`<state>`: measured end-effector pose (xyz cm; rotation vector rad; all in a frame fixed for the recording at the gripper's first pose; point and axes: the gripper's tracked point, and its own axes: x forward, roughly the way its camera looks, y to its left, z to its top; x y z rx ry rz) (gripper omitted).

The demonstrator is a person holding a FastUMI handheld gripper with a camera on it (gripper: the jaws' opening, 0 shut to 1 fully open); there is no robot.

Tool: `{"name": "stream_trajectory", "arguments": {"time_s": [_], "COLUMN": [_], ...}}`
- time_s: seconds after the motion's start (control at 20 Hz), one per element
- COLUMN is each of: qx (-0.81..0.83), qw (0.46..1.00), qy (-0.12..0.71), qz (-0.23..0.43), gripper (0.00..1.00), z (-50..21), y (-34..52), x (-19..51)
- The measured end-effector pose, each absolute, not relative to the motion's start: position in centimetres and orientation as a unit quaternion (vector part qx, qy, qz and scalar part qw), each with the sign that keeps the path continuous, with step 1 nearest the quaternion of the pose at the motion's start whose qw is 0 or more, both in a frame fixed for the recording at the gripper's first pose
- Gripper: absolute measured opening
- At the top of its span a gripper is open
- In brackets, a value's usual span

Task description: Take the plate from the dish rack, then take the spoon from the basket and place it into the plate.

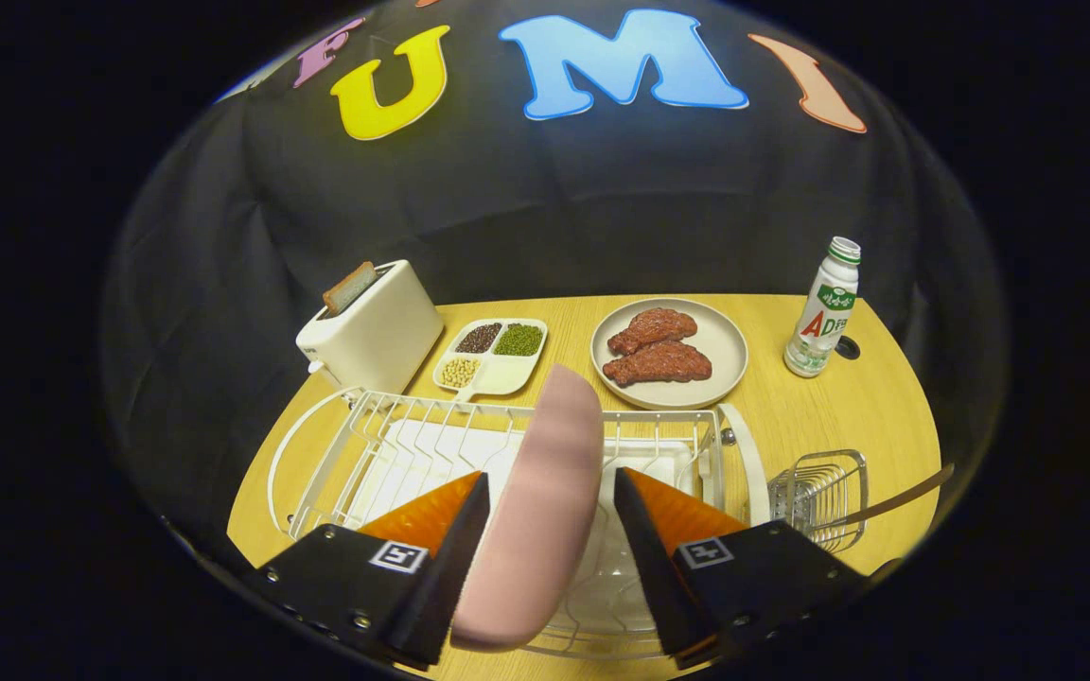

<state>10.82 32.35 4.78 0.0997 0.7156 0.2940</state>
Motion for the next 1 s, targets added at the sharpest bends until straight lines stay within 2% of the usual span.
{"name": "stream_trajectory", "arguments": {"time_s": [0.1,0.2,0.3,0.4,0.7,0.85,0.9,1.0], "qx": [0.050,0.047,0.034,0.040,0.003,-0.042,-0.054,-0.061], "qw": [0.916,0.909,0.904,0.901,0.909,0.926,0.925,0.921], "qy": [0.372,0.395,0.418,0.425,0.412,0.374,0.374,0.382], "qz": [0.141,0.127,0.081,0.070,0.062,0.042,0.049,0.055], "gripper": [0.63,0.57,0.49,0.38,0.38,0.38,0.31,0.31], "z": [3.8,3.8,3.0,3.3,4.4,6.1,6.2,6.1], "y": [32.9,32.7,31.2,31.5,31.7,30.3,30.3,30.4], "x": [10.9,10.4,10.6,10.7,11.4,13.5,13.2,13.1]}}
